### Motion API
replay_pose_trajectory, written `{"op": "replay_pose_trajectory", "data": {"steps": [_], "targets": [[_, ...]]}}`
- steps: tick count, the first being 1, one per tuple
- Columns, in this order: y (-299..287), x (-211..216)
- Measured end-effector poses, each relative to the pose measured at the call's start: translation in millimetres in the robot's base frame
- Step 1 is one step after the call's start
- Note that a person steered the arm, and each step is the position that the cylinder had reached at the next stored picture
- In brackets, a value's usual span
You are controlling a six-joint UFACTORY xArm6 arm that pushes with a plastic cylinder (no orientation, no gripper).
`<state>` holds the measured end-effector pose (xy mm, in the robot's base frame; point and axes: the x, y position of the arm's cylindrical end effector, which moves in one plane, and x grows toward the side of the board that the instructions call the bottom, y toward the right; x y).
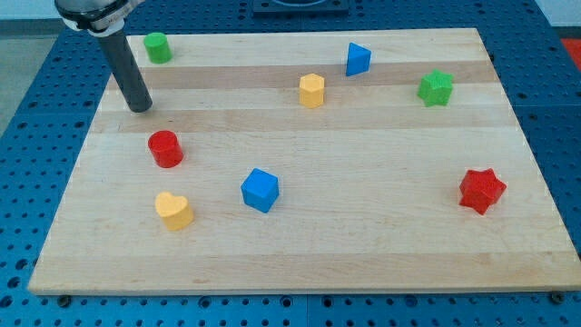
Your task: Push the blue cube into the yellow hexagon
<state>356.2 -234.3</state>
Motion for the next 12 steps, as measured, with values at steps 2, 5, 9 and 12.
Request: {"op": "replay_pose_trajectory", "data": {"steps": [2,5,9,12], "targets": [[93.5,22.2],[203.2,34.7],[214.8,154.2],[239.8,184.3]]}}
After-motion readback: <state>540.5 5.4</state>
